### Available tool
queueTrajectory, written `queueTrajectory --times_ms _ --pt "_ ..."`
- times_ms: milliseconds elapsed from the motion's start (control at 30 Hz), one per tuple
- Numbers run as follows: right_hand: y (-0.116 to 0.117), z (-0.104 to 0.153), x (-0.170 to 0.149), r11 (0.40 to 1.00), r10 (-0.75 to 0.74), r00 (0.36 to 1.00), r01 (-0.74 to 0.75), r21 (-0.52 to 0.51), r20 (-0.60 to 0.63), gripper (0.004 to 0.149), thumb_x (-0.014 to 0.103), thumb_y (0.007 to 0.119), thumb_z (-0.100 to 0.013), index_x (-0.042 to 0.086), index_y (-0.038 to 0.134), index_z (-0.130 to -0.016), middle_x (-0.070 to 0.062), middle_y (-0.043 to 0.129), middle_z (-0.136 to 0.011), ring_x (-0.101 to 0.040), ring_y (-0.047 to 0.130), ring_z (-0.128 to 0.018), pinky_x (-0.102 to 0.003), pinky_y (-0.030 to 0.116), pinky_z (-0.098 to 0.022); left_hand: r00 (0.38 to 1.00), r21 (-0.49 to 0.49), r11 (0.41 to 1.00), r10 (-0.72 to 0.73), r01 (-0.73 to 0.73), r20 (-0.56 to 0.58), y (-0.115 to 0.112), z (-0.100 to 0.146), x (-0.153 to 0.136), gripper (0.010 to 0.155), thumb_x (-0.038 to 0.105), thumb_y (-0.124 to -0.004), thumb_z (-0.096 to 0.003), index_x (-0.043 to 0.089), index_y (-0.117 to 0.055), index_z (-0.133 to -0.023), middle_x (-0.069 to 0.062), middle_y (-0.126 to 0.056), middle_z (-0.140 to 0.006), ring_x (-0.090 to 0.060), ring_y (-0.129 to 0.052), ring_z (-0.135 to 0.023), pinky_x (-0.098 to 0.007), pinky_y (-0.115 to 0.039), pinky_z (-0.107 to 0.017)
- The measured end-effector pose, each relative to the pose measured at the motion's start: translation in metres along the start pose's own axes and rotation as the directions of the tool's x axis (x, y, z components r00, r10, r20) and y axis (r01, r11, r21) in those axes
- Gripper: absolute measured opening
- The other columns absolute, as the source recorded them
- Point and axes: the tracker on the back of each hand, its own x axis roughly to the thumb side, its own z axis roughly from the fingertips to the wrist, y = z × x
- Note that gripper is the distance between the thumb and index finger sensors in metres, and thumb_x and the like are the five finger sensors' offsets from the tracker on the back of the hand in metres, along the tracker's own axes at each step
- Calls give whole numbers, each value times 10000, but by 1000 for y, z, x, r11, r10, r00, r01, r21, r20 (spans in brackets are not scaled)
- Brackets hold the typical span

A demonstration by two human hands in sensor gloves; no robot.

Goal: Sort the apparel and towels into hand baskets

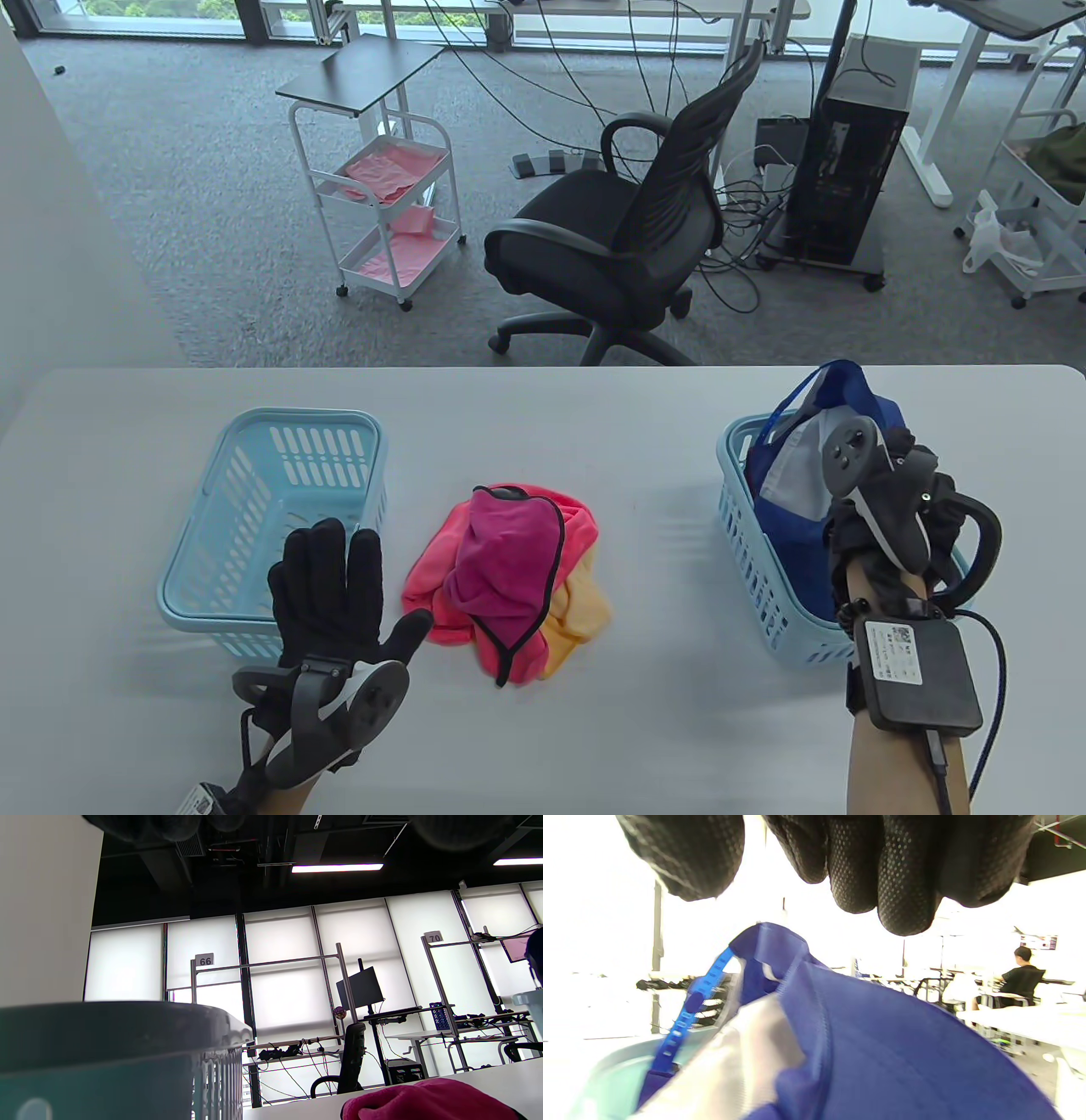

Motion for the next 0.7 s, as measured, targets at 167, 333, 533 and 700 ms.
queueTrajectory --times_ms 167,333,533,700 --pt "-3 27 26 998 -42 991 48 -50 127 713 451 812 -385 91 615 -968 -248 693 -948 -476 835 -786 -587 761 -569 1000 0 1000 4 -4 0 0 0 0 963 669 -607 -453 112 -201 -1125 -324 -273 -1163 -619 -450 -1054 -704 -510 -741" --pt "9 60 57 990 -123 961 138 -43 249 748 457 808 -384 102 558 -994 -264 595 -1000 -501 746 -855 -615 700 -616 1000 0 1000 5 -5 -2 0 0 0 962 668 -607 -454 110 -199 -1124 -327 -272 -1162 -624 -453 -1052 -703 -514 -740" --pt "52 105 101 989 -149 908 147 35 391 792 479 802 -379 125 501 -1020 -255 484 -1053 -521 598 -934 -650 600 -667 1000 -5 1000 5 -5 -1 0 0 0 964 668 -607 -455 108 -197 -1124 -326 -266 -1162 -638 -452 -1047 -703 -515 -741" --pt "86 124 117 975 -214 873 163 152 438 859 510 791 -372 159 389 -1046 -231 349 -1087 -524 431 -982 -669 485 -703 1000 -19 1000 8 -8 0 0 0 1 967 671 -605 -455 111 -185 -1122 -324 -254 -1163 -644 -442 -1046 -705 -514 -740"
